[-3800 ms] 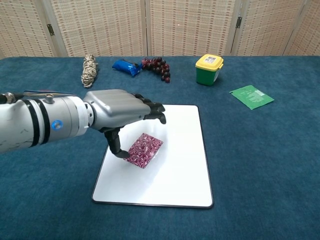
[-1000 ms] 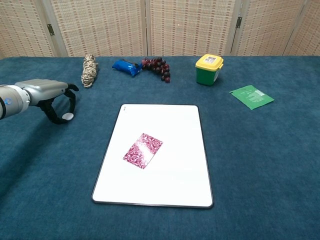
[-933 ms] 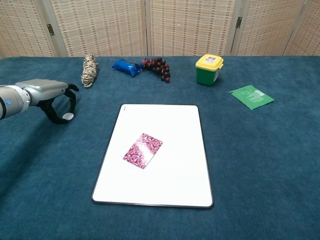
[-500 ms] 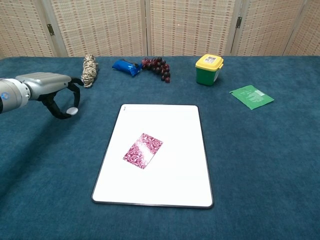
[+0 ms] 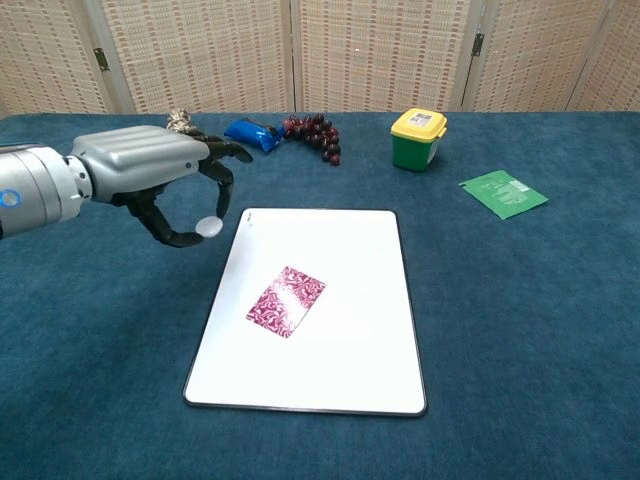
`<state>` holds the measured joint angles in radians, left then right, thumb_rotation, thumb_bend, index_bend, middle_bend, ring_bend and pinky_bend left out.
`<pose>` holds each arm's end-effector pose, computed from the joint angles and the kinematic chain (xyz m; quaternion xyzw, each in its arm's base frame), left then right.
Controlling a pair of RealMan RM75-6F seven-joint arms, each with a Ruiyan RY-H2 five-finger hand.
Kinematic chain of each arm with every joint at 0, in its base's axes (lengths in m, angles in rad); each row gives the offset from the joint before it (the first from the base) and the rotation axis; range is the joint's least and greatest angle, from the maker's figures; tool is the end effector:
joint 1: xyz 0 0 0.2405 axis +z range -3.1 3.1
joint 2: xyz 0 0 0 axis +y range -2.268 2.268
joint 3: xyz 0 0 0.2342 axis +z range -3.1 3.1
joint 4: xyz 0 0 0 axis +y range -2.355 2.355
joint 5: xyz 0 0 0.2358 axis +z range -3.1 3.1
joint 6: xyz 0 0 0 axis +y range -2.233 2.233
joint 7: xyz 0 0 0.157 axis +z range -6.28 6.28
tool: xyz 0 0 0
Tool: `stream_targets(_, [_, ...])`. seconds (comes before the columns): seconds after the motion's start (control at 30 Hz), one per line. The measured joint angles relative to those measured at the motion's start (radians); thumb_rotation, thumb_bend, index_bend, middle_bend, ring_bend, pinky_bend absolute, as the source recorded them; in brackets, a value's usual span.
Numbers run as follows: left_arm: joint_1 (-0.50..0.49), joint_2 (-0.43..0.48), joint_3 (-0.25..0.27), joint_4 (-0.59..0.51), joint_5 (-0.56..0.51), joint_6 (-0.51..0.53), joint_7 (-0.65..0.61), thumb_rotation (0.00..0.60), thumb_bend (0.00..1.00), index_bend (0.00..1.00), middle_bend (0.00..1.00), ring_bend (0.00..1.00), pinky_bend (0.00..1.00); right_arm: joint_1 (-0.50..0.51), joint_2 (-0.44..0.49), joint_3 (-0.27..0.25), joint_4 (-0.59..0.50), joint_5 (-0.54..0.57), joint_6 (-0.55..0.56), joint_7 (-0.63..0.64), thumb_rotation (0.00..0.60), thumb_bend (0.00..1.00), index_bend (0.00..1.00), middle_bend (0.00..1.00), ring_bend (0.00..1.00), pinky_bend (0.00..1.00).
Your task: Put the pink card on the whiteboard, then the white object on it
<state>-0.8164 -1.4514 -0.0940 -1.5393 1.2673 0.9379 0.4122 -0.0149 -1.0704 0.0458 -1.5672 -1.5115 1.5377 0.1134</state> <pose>-0.1076 0.3350 -0.0382 -0.8227 -0.2457 -0.3445 0.3797 -0.3289 -0.1626 0.1528 0.5631 -0.4038 0.3838 0.6104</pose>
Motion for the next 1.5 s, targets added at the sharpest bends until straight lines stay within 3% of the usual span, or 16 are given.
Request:
stream_targets(0.4, [-0.062,-0.080,-0.009,-0.026,-0.042,-0.048,0.131,0.600,0.42,0.53,0.10,0.00,0.00,0.007,-0.003,0.003,0.013,0.001,-0.009,0.013,0.600,0.23,0.04,0.10,0.10,0.00])
stream_targets(1.13, [-0.157,-0.197,-0.017,0.007,-0.220,-0.090,0.301,0.600,0.42,0.53,0.10,0.00,0.00,0.003,-0.008,0.004,0.037,0.010,-0.010,0.040,0.600,0.23,0.04,0.10,0.10,0.00])
stream_targets(1.33, [-0.172,-0.216,-0.015,0.023,-0.266,-0.088,0.327,0.600,0.42,0.49,0.10,0.00,0.00,0.001,-0.010,0.004,0.041,0.013,-0.008,0.044,0.600,0.23,0.04,0.10,0.10,0.00])
stream_targets(1.5, [-0.180,-0.220,-0.007,0.024,-0.299,-0.083,0.348,0.600,0.42,0.35,0.09,0.00,0.00,-0.002,-0.009,0.004,0.039,0.014,-0.006,0.044,0.600,0.23,0.04,0.10,0.10,0.00])
